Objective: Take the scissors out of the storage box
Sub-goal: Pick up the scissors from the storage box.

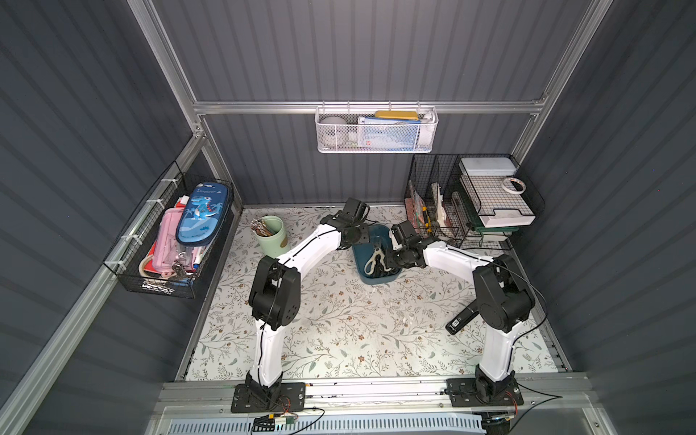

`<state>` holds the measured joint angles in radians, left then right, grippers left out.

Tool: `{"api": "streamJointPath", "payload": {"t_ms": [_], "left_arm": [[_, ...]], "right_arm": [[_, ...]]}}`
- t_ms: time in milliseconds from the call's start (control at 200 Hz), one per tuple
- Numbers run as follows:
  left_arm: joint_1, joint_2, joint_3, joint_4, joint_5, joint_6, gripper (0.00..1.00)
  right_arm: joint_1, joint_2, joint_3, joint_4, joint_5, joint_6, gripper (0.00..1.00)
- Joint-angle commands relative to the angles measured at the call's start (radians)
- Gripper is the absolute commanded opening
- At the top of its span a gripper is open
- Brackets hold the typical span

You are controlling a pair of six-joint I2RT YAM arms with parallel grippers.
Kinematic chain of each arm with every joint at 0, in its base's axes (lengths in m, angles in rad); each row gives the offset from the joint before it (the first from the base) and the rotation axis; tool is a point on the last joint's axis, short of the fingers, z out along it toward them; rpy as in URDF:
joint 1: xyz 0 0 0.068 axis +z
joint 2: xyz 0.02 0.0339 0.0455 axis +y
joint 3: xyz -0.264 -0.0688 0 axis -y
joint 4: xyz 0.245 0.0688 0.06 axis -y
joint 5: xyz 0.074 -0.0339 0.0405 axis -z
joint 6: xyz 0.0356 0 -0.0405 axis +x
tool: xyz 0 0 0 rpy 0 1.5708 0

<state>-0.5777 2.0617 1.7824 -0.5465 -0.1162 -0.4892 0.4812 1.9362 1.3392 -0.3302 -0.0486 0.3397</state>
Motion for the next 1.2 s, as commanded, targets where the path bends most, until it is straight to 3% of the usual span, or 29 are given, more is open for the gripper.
{"api": "streamJointPath", "payload": {"t_ms": [0, 340, 570, 936, 1196], "left_arm": [[0.003, -0.044, -0.012, 0.002, 0.008, 0.023, 0.56], [0.003, -0.052, -0.010, -0.001, -0.012, 0.035, 0.56], [0.003, -0.051, -0.012, 0.002, -0.021, 0.041, 0.56], [0.001, -0.012, 0.063, -0.028, -0.029, 0.148, 0.55], [0.006, -0.031, 0.026, -0.061, -0.079, 0.162, 0.50]], "right_arm": [[-0.004, 0.037, 0.023, -0.022, -0.009, 0.005, 0.36], [-0.002, 0.098, 0.076, -0.055, -0.011, -0.020, 0.22], [-0.002, 0.096, 0.083, -0.062, -0.011, -0.028, 0.01], [0.005, -0.137, 0.031, -0.019, 0.026, -0.113, 0.00], [0.057, -0.194, 0.002, -0.060, 0.044, -0.188, 0.00]]}}
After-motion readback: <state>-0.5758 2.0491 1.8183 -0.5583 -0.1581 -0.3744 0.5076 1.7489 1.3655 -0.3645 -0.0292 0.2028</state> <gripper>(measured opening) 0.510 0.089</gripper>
